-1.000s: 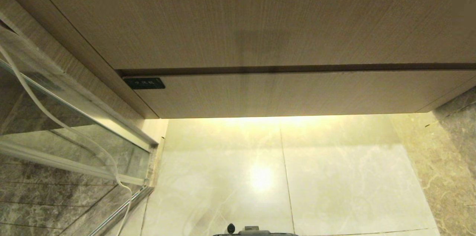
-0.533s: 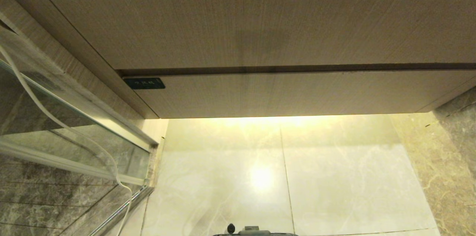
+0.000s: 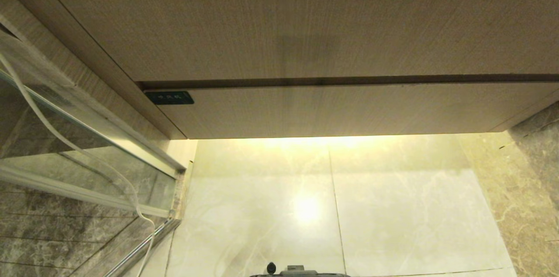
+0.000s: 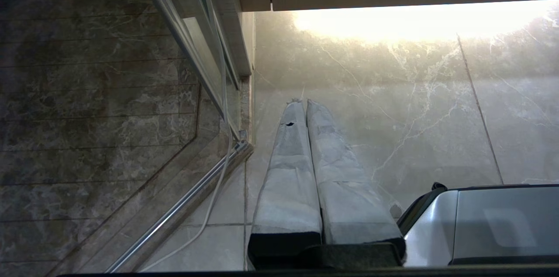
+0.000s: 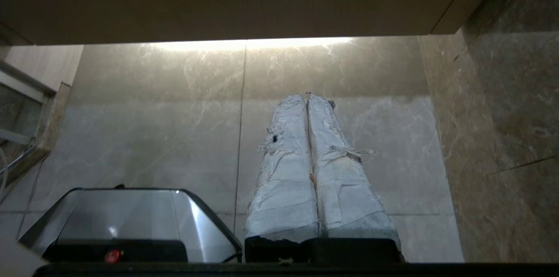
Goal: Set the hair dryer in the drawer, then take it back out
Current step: Pull open the drawer
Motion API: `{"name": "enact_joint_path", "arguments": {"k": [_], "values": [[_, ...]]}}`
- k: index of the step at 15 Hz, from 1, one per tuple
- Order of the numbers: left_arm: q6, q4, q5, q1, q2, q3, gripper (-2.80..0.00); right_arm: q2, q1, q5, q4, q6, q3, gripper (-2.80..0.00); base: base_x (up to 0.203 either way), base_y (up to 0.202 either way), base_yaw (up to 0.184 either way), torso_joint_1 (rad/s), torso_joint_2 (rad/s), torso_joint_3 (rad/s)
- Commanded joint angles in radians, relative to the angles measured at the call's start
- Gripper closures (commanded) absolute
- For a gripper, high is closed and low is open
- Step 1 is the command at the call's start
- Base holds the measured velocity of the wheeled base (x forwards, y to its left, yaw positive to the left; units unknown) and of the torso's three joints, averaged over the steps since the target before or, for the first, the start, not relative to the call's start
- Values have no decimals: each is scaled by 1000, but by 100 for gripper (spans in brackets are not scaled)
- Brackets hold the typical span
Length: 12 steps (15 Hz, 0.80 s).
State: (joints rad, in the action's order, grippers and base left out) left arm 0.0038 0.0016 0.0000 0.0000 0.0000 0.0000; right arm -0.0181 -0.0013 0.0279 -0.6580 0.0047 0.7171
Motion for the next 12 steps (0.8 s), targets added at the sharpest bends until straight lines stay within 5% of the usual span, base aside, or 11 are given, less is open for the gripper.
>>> {"name": "enact_joint_path", "arguments": {"k": [1,12], "values": [[1,0,0,0,0,2,0,-49,0,1,-124,2,113,0,0,0,0,0,0,0],[0,0,0,0,0,0,0,-115,1,18,-126,31,102,0,0,0,0,0,0,0]]}}
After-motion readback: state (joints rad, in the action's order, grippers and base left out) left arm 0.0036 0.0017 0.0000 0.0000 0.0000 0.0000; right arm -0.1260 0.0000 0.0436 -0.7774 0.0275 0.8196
